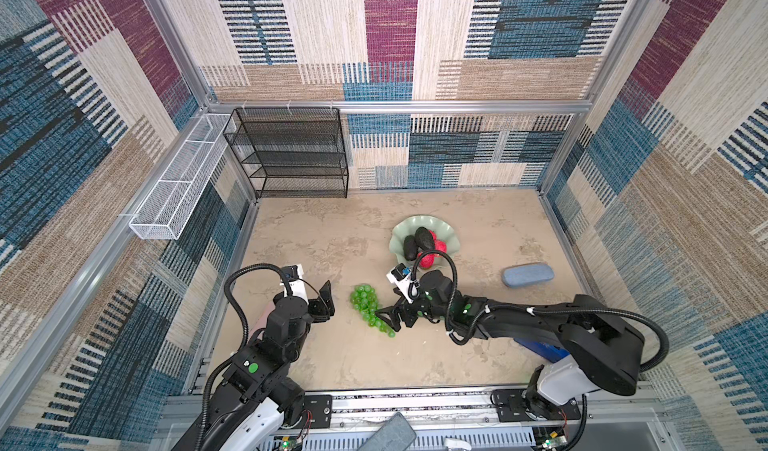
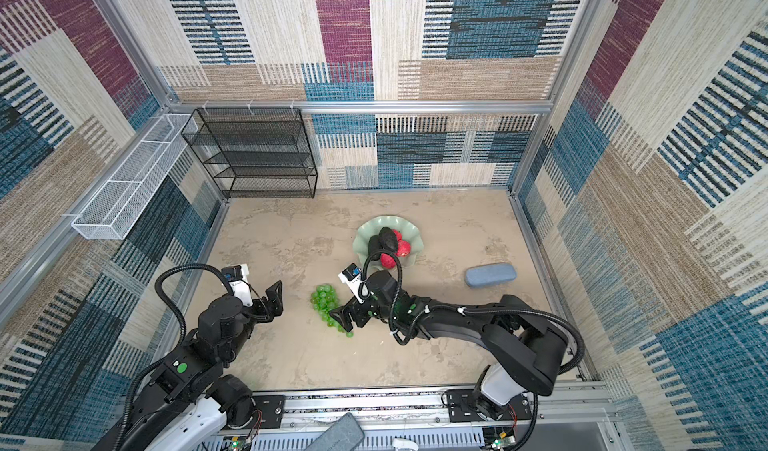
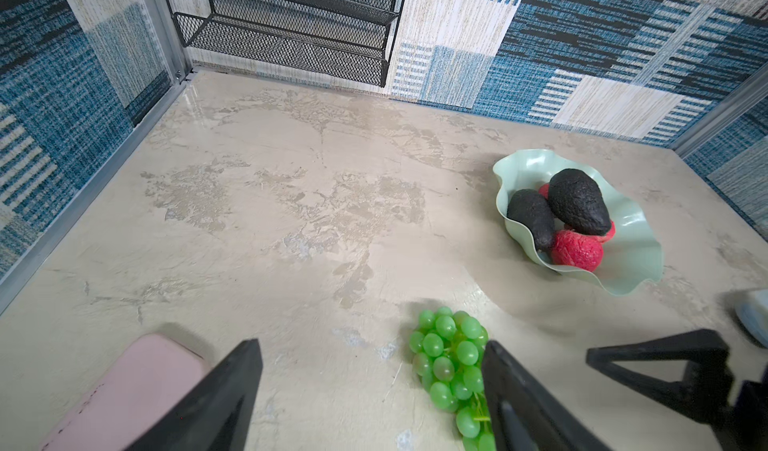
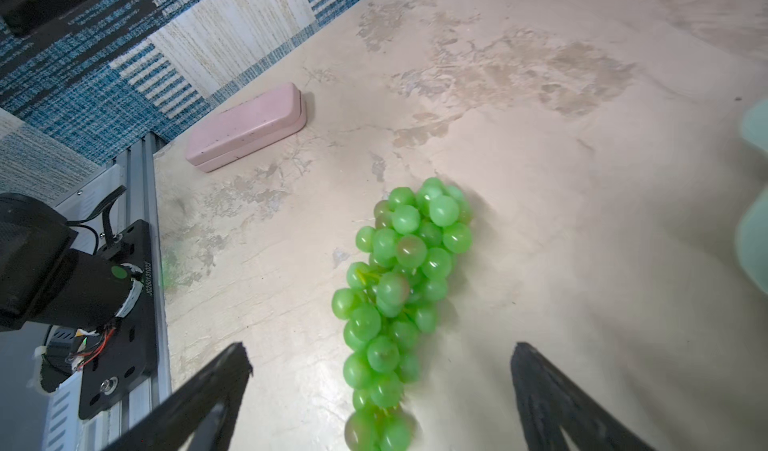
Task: Place and organize the fake fruits in the fruit bowl
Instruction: 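Reach the right gripper to the green grapes and grasp the bunch, then lift the grapes with the right gripper and lay them in the bowl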
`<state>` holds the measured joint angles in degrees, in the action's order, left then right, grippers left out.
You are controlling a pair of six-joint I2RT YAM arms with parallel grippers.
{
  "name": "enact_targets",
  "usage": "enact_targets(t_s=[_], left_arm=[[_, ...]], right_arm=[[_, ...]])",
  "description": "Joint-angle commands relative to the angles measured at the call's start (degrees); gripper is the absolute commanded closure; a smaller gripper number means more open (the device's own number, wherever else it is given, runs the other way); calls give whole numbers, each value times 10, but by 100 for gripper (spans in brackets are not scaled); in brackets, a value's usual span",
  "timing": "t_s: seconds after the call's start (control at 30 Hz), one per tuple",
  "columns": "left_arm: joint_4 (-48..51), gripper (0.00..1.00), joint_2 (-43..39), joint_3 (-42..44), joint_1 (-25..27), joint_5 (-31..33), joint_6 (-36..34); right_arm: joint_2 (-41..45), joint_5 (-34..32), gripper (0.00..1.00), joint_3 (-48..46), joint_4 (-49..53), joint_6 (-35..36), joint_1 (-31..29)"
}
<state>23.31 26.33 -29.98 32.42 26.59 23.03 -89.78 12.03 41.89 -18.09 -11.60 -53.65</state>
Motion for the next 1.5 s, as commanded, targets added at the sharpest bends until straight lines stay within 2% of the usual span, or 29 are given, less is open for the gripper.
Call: enact_targets(t_s=[0.0, 0.33, 0.47, 0.53, 0.63, 0.73, 0.87, 1.03, 1.3, 1.47], left_arm=[[-2, 14, -11, 5, 0, -5, 15], [-47, 14, -45, 19, -1, -126, -22], [-66, 14, -48, 22, -1, -155, -26], [-70, 13, -41, 22, -1, -163, -27], [-72, 13, -27, 19, 0, -167, -28], [-74, 13, -15, 16, -1, -171, -31], [-83, 13, -9, 15, -1, -174, -32], [-90, 13, -4, 13, -1, -182, -34], [-108, 13, 10, 14, -1, -191, -30], [-114, 13, 16, 13, -1, -198, -29]], right_arm=[[-45, -13, 0, 35, -38, -40, -7], [-201, -65, 3, 155, 32, -89, -29], [-221, -85, 11, 167, 40, -102, -29], [-227, -86, 17, 173, 44, -104, -29], [-231, -86, 38, 177, 46, -110, -29], [-225, -87, 52, 170, 39, -115, -29], [-182, -56, 63, 122, -19, -130, -19], [-80, -32, 66, 51, -58, -159, 15], [118, -90, 66, 47, 47, -142, 83], [185, -119, 65, 73, 104, -104, 140]])
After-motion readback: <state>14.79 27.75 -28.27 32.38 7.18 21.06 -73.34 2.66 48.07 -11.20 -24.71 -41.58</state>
